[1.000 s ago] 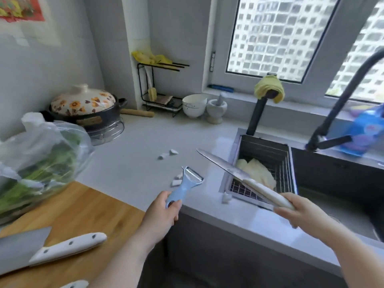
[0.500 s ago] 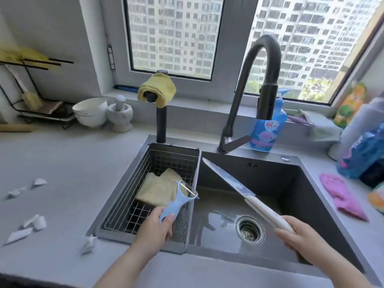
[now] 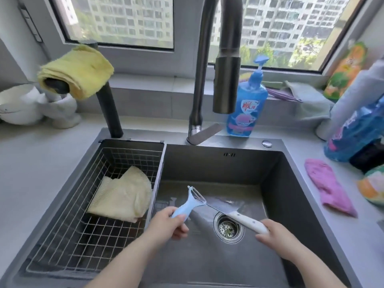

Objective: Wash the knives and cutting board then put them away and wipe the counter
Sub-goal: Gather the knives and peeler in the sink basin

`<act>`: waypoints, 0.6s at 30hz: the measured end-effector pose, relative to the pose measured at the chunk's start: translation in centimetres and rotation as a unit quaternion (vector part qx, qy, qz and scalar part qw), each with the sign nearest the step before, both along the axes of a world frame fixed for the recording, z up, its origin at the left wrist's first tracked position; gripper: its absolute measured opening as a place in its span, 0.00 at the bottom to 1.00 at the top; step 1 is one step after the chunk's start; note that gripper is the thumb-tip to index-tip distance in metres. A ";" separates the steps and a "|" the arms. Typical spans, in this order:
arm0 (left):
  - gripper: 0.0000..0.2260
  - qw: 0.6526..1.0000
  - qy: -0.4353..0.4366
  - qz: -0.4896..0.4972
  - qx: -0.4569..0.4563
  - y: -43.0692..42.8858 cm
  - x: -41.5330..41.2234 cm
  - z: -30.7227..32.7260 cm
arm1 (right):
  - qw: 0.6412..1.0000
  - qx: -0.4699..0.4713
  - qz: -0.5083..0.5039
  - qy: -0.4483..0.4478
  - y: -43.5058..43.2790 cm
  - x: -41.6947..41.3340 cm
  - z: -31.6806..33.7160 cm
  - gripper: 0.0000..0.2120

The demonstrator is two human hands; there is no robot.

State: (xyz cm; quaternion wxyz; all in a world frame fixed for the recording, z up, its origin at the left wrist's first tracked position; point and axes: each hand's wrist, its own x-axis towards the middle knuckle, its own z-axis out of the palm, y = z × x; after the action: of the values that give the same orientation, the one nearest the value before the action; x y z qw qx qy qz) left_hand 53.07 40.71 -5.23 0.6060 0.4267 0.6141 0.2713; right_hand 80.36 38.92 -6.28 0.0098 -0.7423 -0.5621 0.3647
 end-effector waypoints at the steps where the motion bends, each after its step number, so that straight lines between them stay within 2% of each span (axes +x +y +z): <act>1: 0.08 1.000 0.002 0.002 -0.010 0.8 0.7 -0.4 | 1.000 -0.003 0.004 -0.008 0.5 0.2 -0.6 0.10; 6: 0.09 0.998 0.032 0.038 -0.032 3.7 1.9 -2.9 | 0.999 -0.025 0.025 -0.006 3.6 1.4 -2.6 0.07; 13: 0.05 0.995 0.082 -0.022 -0.059 4.3 0.9 -4.7 | 0.997 -0.029 0.076 -0.011 9.4 0.4 -6.5 0.05; 16: 0.07 0.991 0.096 -0.060 -0.077 4.3 1.6 -5.8 | 0.997 0.000 0.080 -0.018 11.5 -0.4 -8.3 0.16; 18: 0.07 0.986 0.110 -0.083 -0.091 4.5 2.2 -6.5 | 0.997 0.015 0.074 -0.031 12.6 -0.5 -9.1 0.20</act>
State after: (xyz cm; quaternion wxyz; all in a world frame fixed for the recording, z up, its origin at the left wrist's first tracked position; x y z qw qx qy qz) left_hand 55.31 45.18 -11.76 0.5916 0.4468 0.6613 0.1144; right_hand 79.87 51.51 -15.39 -0.0233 -0.7097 -0.6207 0.3324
